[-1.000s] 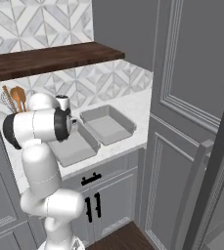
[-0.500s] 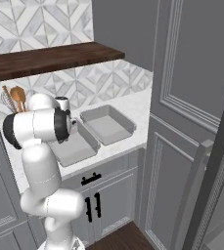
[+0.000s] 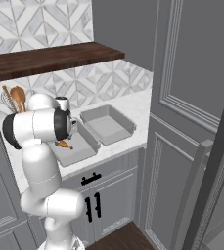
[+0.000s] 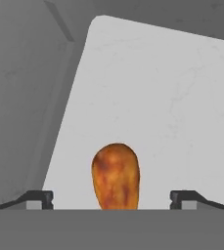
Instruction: Place one carrot and one chicken drumstick in each tupperware on the nearby counter, to pack two identical lunches.
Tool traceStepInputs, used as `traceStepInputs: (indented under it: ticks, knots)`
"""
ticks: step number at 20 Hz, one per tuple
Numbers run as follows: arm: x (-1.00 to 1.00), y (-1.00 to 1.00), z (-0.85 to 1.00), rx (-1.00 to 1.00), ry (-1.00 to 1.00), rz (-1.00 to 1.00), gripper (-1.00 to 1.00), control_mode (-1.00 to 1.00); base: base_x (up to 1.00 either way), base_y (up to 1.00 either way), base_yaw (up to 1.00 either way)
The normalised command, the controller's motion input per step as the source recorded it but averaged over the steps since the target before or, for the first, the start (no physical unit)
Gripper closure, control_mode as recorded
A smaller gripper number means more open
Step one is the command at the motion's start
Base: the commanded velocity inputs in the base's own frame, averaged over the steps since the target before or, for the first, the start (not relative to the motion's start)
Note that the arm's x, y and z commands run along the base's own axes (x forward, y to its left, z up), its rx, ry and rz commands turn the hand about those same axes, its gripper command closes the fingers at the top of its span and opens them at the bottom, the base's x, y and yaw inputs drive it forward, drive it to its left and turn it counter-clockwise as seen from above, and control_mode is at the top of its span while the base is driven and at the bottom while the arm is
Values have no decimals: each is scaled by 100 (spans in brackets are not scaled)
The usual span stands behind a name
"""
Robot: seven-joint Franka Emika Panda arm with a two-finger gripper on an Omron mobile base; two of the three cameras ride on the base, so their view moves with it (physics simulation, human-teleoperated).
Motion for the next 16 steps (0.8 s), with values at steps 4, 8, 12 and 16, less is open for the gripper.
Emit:
traceStepInputs:
  ticks: [4, 8, 12, 16]
  knots:
    - [-6, 0, 38, 0, 0, -3, -100, -100, 0, 0, 0]
    - [-31, -10, 69, 0, 0, -2, -100, -100, 0, 0, 0]
    - [-100, -63, 40, 0, 0, -21, -100, -100, 0, 0, 0]
    - [-100, -40, 22, 1, 0, -35, -100, -100, 0, 0, 0]
